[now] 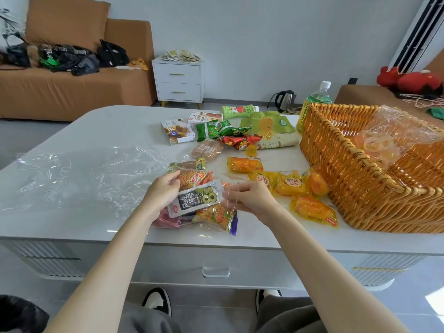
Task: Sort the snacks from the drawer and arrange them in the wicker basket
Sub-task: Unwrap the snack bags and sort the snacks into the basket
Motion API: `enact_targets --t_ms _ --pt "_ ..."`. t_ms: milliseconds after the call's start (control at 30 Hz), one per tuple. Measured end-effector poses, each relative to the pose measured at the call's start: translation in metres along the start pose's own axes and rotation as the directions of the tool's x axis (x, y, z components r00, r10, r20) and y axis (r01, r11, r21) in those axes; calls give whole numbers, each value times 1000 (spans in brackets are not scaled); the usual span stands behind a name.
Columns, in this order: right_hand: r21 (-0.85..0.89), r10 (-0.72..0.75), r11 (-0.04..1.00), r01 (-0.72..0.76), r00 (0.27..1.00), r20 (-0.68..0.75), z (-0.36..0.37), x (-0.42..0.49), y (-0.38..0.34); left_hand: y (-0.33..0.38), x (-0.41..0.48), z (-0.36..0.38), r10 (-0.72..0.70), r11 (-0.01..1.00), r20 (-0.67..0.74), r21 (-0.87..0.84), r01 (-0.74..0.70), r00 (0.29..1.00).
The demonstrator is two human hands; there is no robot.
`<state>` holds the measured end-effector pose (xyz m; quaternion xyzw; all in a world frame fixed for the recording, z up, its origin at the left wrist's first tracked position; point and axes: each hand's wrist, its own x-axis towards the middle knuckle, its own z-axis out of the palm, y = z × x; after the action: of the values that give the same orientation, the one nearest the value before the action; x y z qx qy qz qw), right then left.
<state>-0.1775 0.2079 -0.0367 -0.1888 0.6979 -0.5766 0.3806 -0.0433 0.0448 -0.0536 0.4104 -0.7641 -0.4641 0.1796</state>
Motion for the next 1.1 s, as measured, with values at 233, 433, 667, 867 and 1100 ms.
enact_targets --t_ms 233,433,667,867,1100 --pt "-279 42 960 -5 991 129 -12 -8 -4 -3 -2 -2 -18 989 64 148 8 998" --pt "-409 -86 898 165 975 205 2 -8 8 0 -8 3 -7 972 4 233 6 1000" --pt "-377 -160 913 157 987 23 -18 -2 10 3 -19 8 -20 868 -65 494 49 998" --pt "-519 -154 855 -8 950 -270 -39 0 20 30 -38 38 174 782 79 595 -187 982" --pt "-528 -177 849 26 955 -238 -33 7 21 23 -36 57 172 646 154 728 -230 973"
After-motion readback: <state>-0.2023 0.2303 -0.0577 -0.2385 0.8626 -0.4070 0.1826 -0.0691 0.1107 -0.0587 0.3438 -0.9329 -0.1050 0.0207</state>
